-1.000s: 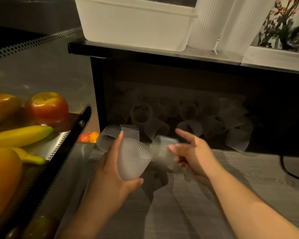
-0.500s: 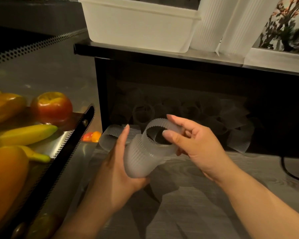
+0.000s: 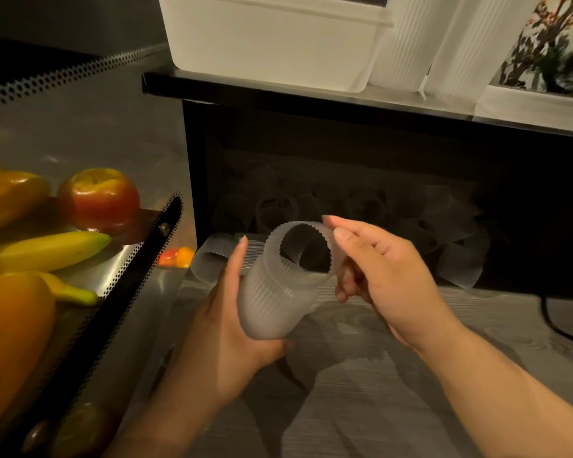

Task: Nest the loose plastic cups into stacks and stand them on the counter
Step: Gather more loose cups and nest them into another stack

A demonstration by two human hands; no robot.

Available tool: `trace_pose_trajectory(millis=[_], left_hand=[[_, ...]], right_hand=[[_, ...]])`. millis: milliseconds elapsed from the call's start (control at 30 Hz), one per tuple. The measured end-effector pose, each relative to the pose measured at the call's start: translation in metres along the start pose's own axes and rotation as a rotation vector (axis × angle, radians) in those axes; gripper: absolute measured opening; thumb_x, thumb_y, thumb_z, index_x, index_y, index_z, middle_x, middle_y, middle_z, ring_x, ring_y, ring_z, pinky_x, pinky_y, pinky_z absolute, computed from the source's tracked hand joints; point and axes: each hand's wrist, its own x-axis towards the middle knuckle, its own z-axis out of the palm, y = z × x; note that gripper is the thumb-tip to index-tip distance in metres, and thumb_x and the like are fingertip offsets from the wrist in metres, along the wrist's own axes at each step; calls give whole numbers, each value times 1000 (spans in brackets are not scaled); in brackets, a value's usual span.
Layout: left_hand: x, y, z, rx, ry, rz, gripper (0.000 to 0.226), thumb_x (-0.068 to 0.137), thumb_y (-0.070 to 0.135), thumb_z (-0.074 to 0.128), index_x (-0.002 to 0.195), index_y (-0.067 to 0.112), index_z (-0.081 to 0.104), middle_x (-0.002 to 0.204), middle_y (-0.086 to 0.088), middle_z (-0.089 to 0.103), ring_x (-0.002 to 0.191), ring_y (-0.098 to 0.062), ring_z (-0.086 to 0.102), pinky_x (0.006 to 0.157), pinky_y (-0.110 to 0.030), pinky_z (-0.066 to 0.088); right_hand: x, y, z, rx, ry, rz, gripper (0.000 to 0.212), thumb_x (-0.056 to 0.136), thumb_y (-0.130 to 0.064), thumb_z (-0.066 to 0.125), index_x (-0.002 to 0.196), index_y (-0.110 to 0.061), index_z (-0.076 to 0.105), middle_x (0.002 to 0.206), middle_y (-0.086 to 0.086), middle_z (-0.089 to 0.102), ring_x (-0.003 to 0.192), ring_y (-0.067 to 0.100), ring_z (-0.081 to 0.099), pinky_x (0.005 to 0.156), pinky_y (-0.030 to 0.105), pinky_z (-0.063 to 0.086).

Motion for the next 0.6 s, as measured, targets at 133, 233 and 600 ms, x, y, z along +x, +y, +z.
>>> trace_pose_trajectory(millis=[133, 233, 600], left_hand=[[0, 0, 1, -14, 8, 22, 133, 55, 33, 94, 142, 67, -1, 116, 45, 37, 103, 30, 37, 78, -8, 36], [-1, -1, 3, -17, 7, 41, 132, 55, 34, 94, 141, 68, 0, 122, 46, 35, 111, 23, 39, 84, -12, 36], [-4, 3, 8, -32, -39, 52, 131, 54, 27, 94, 134, 77, 3, 119, 43, 44, 111, 17, 47, 93, -28, 46]], right_hand=[[-2, -2, 1, 201, -144, 132, 47, 72, -39, 78, 114, -21, 71, 91, 21, 63, 70, 22, 54, 55, 26, 49], [-2, 0, 1, -26, -12, 39, 47, 80, -23, 72, 126, -27, 63, 104, 16, 68, 83, 16, 69, 65, 26, 57], [11, 1, -13, -161, -272, 404, 21, 97, -5, 50, 109, -9, 67, 70, 3, 60, 48, 7, 53, 50, 24, 50]])
